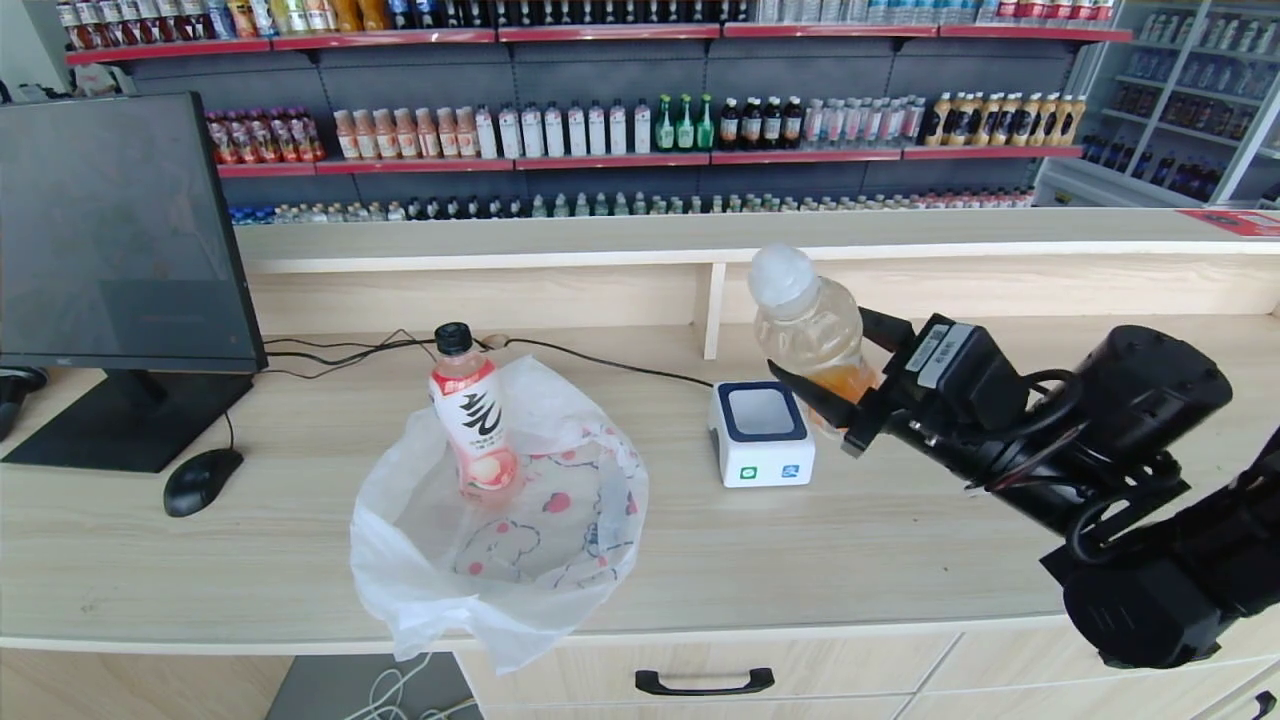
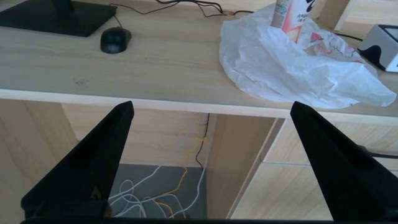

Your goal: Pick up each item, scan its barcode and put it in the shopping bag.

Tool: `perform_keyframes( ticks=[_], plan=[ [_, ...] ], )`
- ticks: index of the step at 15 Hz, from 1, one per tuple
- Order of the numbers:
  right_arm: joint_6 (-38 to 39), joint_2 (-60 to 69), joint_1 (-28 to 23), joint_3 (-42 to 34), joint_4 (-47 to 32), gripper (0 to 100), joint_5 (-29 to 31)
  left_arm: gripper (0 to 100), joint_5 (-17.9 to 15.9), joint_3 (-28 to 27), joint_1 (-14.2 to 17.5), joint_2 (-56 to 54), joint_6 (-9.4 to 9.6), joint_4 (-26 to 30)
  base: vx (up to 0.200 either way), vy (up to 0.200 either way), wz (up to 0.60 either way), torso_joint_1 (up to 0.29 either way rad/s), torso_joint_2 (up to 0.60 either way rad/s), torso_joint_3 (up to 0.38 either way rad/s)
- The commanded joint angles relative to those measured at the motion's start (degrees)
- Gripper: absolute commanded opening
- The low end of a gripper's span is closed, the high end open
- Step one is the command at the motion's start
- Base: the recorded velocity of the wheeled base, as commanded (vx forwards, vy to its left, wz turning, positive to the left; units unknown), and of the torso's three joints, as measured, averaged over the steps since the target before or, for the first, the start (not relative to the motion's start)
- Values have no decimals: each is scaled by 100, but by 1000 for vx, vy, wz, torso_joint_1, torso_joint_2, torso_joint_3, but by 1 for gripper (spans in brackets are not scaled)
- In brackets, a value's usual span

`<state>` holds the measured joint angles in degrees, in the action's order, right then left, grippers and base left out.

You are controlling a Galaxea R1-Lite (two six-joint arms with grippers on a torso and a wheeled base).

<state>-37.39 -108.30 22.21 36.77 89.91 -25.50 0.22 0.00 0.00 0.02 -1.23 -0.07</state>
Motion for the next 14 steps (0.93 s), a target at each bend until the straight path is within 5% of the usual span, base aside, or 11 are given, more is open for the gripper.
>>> perform_keyframes(
  ticks=[1, 5, 9, 14],
  plan=[
    [179, 521, -6, -302, 9, 0, 177, 100, 4, 0, 0, -2, -9, -1, 0, 0, 0, 0, 0, 0],
    [1146, 802, 38, -442, 9, 0, 1074, 100, 4, 0, 0, -2, -9, -1, 0, 0, 0, 0, 0, 0],
    [3203, 951, 451, -390, 9, 0, 3429, 100, 4, 0, 0, -2, -9, -1, 0, 0, 0, 0, 0, 0],
    [3616, 942, 468, -513, 9, 0, 4132, 100, 4, 0, 0, -2, -18, -1, 0, 0, 0, 0, 0, 0]
  ],
)
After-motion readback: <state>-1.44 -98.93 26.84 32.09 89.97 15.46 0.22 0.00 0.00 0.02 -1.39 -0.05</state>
